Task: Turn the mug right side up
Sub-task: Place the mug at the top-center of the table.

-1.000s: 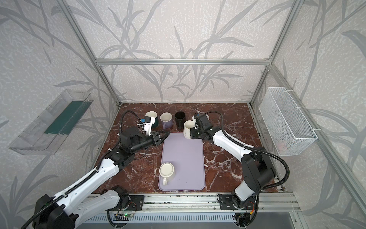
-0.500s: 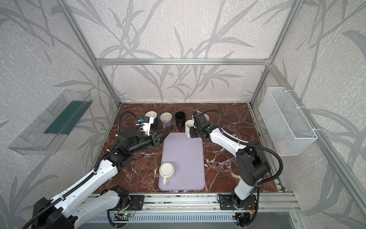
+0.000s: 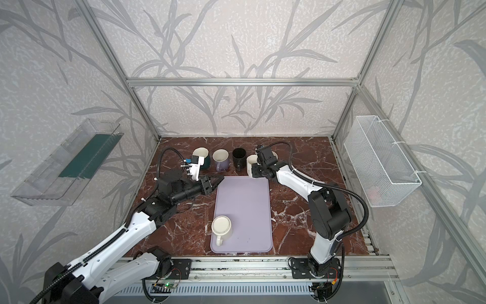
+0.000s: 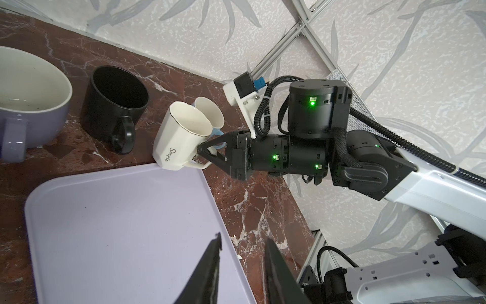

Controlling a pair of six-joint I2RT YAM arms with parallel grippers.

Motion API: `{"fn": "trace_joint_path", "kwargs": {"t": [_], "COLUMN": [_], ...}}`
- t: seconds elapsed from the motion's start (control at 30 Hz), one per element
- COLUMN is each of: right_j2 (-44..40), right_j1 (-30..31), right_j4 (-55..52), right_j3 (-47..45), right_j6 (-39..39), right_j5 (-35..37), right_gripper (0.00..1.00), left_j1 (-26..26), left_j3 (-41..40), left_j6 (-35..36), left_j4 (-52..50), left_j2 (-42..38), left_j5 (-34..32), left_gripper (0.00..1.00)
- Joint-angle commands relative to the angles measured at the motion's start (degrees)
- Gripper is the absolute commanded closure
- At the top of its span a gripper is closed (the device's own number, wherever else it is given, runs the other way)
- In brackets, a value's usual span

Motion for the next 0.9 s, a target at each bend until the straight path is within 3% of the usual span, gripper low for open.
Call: {"fn": "trace_joint_path", "kwargs": {"t": [0.0, 0.87], "right_j2": [0.67, 11.06], "right_j1": [-0.33, -0.53], "right_j4": [4.49, 10.61], "right_j3": [3.70, 8.82], "right_j6": [-1.42, 2.15], "right_j5": [1.53, 9.80], "right_gripper": [1.00, 1.00], "left_j1": [0.43, 2.14], "left_j3": [1.69, 1.76], "left_j6": [1.06, 2.10], "left_j4": [-0.35, -1.56], "left_j2": [-0.07, 0.33], "left_j5": [0.29, 0.80], "left_gripper": [0.69, 0.69]}}
